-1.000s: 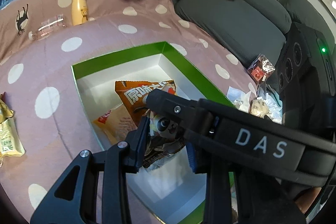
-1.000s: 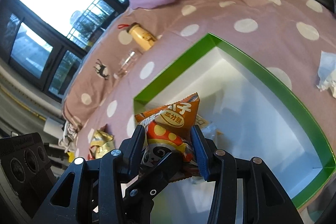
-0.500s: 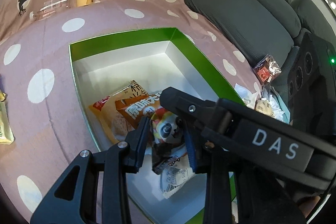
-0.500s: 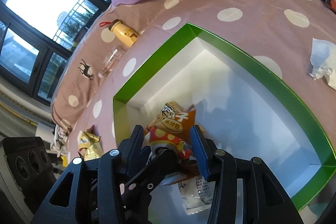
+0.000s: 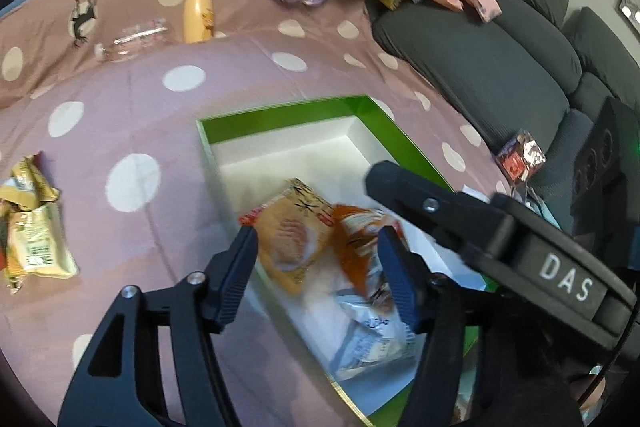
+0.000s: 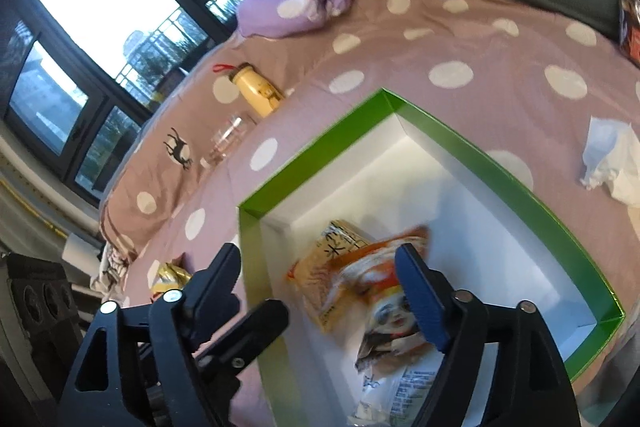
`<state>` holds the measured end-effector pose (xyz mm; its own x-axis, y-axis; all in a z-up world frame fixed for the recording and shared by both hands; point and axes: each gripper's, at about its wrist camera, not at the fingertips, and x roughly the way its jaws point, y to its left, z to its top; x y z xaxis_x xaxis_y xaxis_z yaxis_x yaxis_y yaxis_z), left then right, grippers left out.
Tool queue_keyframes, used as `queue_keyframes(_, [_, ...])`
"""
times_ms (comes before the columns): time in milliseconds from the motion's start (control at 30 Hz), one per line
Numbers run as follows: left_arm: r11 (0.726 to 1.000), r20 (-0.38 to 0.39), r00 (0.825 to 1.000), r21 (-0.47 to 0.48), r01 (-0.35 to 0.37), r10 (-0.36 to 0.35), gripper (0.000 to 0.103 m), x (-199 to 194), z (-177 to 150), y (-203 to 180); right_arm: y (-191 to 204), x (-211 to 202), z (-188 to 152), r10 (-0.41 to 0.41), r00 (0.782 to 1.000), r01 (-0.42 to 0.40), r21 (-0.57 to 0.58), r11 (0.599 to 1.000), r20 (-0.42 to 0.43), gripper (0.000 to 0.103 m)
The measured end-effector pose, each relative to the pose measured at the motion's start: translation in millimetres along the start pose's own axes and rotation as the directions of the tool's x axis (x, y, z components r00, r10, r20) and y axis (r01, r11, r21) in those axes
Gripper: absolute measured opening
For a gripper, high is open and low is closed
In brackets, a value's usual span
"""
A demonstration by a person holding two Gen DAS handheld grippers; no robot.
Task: Organize snacks
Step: 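Return the right gripper to the pile and grasp the red packet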
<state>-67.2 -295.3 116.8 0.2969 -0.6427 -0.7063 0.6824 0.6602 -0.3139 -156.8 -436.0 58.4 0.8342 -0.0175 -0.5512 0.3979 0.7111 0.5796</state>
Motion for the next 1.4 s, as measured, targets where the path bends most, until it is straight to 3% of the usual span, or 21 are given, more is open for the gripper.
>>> queue_keyframes(233, [0.995,0.069,0.995,-0.071,-0.067,0.072,0.080,-33,2,37,28,-7,-5,0.018,0.999,-0.013,-0.096,0.995,0.048,0.091])
queue_keyframes(467, [0.974,0.108,0.981,-0.179,-0.143,0.164,0.083,-70,-9,92,64,-3,-19,0.029,0.999,-0.021,-0.201,0.979,0.038,0.091])
queue_keyframes(567, [0.955,0.126,0.970,-0.241,-0.173,0.207,0.086,-88,-13,121,82,4,-27,0.030,0.999,-0.026,-0.245,0.969,0.011,0.091])
queue_keyframes(700, [0.911,0.128,0.939,-0.315,-0.268,0.320,0.087,-108,-22,161,110,15,-39,0.044,0.999,-0.050,-0.299,0.953,-0.029,0.091])
queue_keyframes(933, [0.841,0.098,0.906,-0.425,-0.335,0.411,0.087,-128,-38,221,168,39,-69,0.076,0.991,-0.118,-0.421,0.899,-0.114,0.091])
queue_keyframes(1033, [0.821,0.079,0.895,-0.442,-0.363,0.438,0.087,-133,-44,241,187,56,-78,0.098,0.979,-0.168,-0.440,0.882,-0.177,0.091])
queue_keyframes(1200, [0.796,0.054,0.898,-0.488,-0.359,0.438,0.087,-132,-53,269,209,89,-85,0.134,0.948,-0.247,-0.404,0.881,-0.288,0.091])
queue_keyframes(1400, [0.789,0.019,0.914,-0.511,-0.340,0.406,0.086,-114,-60,291,236,137,-90,0.200,0.876,-0.357,-0.312,0.880,-0.438,0.091])
